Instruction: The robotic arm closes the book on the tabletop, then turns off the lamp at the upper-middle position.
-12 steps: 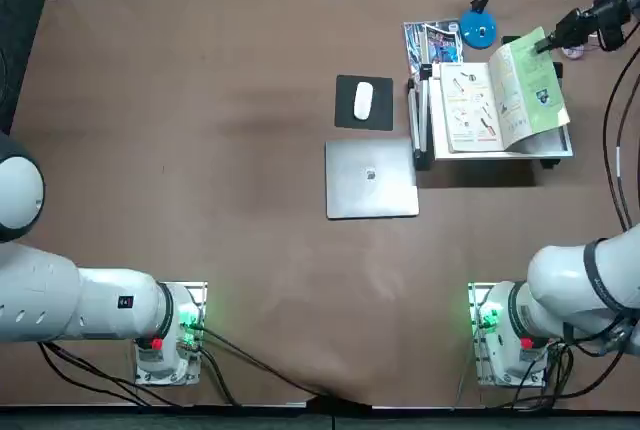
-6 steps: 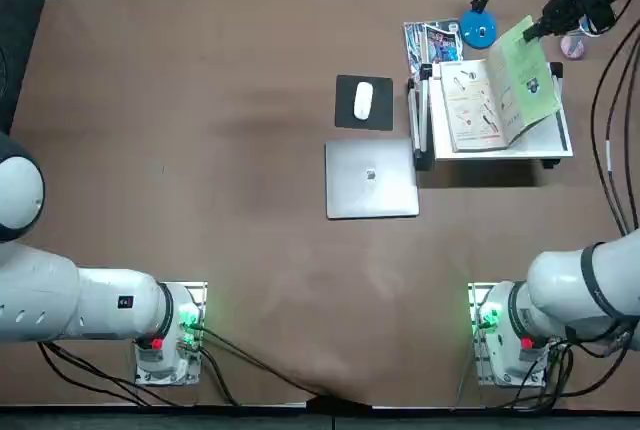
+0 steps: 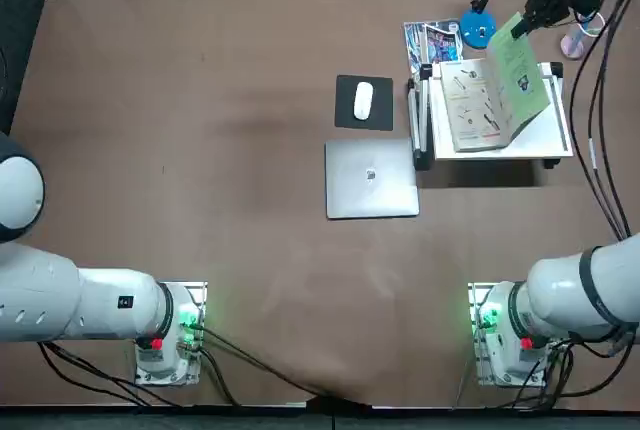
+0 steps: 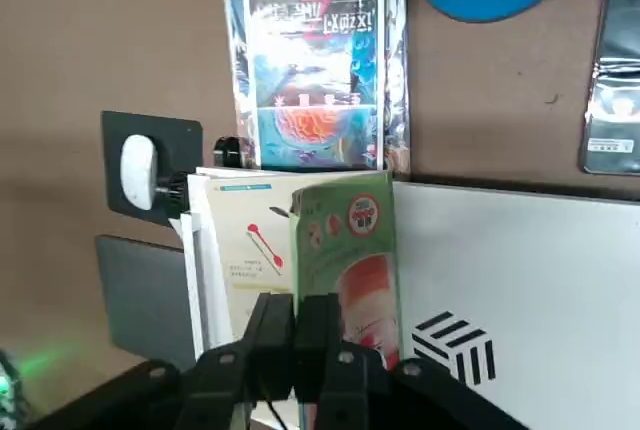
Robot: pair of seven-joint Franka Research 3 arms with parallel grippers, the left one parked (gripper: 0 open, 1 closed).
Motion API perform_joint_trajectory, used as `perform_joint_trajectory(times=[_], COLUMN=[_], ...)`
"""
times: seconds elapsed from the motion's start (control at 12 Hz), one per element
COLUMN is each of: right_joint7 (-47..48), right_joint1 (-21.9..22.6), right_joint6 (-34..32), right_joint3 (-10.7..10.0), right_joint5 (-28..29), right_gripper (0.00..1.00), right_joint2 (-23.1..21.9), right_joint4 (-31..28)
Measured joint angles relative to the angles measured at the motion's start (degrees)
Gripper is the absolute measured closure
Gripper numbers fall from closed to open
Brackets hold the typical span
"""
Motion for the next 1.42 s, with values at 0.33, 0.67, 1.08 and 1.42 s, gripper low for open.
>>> perform_joint_trajectory(times=[0.33,0.67,1.08,1.42], right_joint7=[5.5,9.9,15.3,18.0], right_joint1=[3.7,7.4,12.8,14.0], right_joint6=[0.8,1.4,1.9,2.1], right_joint3=[0.1,0.1,0.1,0.1], right_joint5=[-3.0,-9.7,-18.9,-21.2], right_gripper=[0.98,0.98,0.98,0.98], right_joint2=[-0.3,-0.6,-1.1,-1.1], right_joint4=[0.0,0.0,0.0,0.0])
